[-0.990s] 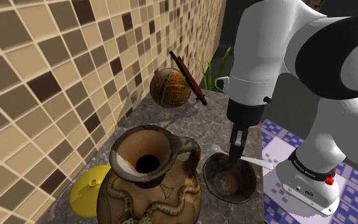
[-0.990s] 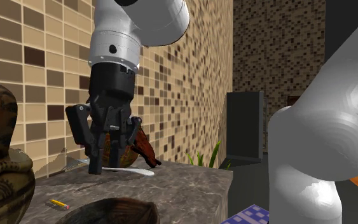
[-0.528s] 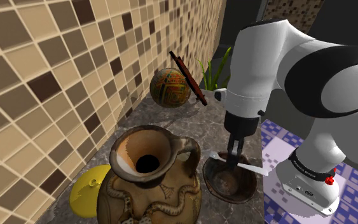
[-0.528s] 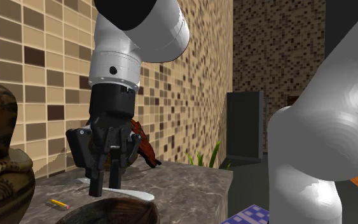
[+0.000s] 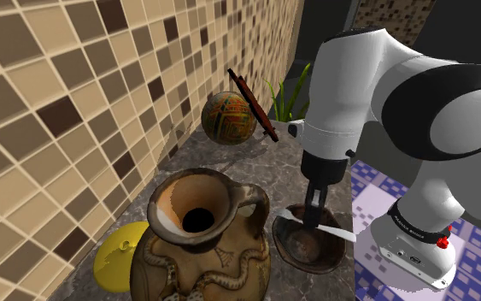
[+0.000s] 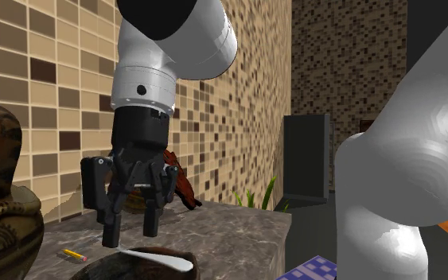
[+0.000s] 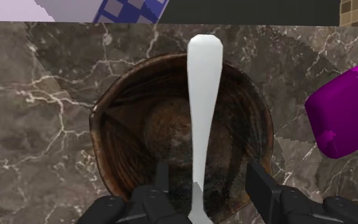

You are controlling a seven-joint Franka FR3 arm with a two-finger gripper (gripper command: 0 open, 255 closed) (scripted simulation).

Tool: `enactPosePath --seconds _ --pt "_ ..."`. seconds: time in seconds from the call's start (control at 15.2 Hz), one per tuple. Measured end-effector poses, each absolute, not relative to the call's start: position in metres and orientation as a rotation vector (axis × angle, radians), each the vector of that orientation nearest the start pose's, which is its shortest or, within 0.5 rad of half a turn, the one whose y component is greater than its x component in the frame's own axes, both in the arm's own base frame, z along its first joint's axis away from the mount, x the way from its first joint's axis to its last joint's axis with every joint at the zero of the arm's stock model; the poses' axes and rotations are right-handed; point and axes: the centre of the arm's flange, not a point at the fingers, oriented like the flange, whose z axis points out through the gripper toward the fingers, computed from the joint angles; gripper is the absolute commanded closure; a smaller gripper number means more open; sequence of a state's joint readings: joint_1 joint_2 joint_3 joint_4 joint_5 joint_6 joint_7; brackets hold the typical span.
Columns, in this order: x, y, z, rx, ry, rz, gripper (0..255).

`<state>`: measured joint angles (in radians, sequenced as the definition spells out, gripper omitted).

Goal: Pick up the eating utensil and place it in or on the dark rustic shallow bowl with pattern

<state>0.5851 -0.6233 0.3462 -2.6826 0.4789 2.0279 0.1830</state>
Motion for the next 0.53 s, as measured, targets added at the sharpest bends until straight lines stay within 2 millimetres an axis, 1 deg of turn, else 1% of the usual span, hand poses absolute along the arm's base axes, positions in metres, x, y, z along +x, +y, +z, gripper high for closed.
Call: enactPosePath --seconds 0.33,0.4,0.53 --pt "0.194 0.295 0.409 -2.881 -0.672 0.214 0" --pt "0.195 0.294 0.414 -2.881 -0.672 0.213 0" --pt "0.198 0.292 0.437 -2.88 -0.672 0.211 0"
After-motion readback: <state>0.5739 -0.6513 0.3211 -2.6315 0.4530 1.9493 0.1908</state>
